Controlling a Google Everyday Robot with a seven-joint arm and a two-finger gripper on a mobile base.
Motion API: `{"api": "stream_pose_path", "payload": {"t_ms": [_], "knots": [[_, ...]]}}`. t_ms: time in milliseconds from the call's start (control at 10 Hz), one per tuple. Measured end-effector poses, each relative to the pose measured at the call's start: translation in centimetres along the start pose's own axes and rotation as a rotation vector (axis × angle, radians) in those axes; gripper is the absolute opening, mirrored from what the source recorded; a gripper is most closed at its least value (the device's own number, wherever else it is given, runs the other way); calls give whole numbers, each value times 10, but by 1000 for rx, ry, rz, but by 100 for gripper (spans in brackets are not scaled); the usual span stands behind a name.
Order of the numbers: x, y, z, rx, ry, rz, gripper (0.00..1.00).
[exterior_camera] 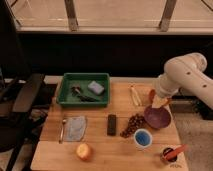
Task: Place sponge in table surface
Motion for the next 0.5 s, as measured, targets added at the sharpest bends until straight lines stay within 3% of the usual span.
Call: {"api": "stream_pose_path", "payload": {"t_ms": [300,500], "knots": [[-72,-29,2,69,-45,-42,65],[-76,-31,2,78,-47,-42,65]]}}
